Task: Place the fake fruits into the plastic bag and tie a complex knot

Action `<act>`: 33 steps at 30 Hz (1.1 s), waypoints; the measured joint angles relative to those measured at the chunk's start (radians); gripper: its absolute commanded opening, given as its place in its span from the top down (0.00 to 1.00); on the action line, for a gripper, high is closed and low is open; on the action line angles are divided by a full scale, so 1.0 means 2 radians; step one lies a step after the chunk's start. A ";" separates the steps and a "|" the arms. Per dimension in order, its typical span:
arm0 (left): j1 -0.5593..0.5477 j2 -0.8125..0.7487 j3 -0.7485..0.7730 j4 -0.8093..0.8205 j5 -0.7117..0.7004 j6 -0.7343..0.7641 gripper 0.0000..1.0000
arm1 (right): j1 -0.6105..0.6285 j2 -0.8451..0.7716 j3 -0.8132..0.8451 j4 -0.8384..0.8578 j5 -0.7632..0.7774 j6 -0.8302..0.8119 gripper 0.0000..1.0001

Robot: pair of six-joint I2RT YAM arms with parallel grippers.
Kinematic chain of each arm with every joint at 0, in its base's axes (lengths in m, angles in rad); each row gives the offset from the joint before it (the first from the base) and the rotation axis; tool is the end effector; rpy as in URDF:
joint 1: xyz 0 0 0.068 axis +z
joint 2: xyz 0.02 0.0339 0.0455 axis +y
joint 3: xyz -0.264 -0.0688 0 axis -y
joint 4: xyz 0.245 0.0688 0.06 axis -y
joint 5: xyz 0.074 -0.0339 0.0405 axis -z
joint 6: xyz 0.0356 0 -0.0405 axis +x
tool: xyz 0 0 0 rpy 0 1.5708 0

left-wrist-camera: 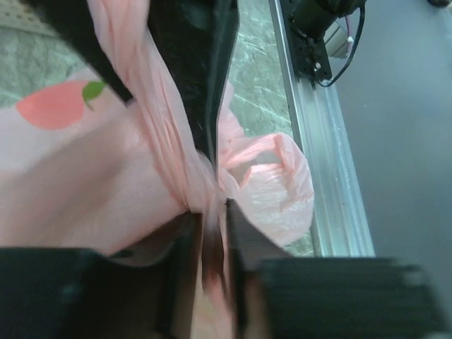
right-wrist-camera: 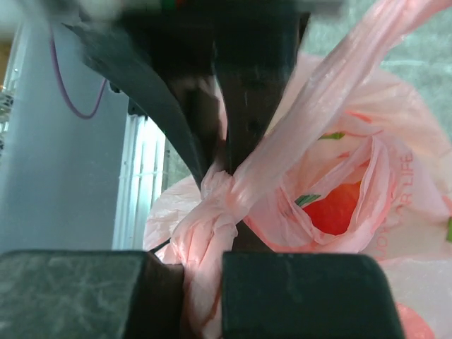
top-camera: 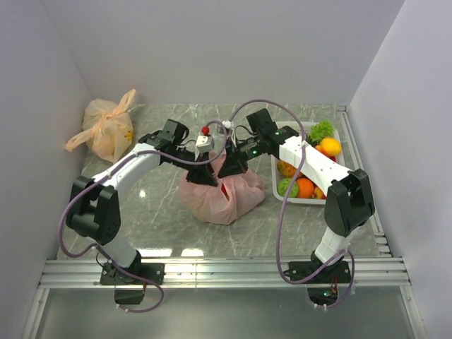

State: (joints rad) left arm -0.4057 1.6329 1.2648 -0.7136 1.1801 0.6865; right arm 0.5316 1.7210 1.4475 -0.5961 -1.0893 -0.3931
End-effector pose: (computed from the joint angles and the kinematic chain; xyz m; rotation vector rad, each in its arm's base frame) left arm 0.2881 -0.1596 0.2675 1.4351 1.6640 -1.3614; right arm 0.3029 0.2147 0.2970 -1.4024 1.7329 1.3704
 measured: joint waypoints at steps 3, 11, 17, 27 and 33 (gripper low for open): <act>0.027 -0.030 -0.022 0.007 0.002 -0.027 0.62 | -0.003 0.000 -0.008 0.004 0.000 0.003 1.00; 0.150 -0.118 -0.026 0.049 -0.037 -0.164 0.32 | -0.008 -0.009 -0.023 0.003 0.000 -0.016 1.00; 0.150 -0.090 -0.001 0.135 -0.100 -0.360 0.30 | -0.003 -0.023 -0.023 -0.003 0.010 -0.064 1.00; 0.136 -0.018 0.019 0.206 -0.106 -0.570 0.30 | 0.025 -0.030 -0.022 -0.014 0.063 -0.134 1.00; 0.129 -0.025 -0.014 0.256 -0.077 -0.627 0.38 | 0.025 -0.030 -0.019 -0.021 0.075 -0.150 1.00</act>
State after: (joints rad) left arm -0.1486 1.5829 1.2377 -0.2016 1.0267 -0.5667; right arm 0.5819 1.6611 1.4090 -0.6380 -0.9401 -0.6922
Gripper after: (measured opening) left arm 0.654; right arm 0.020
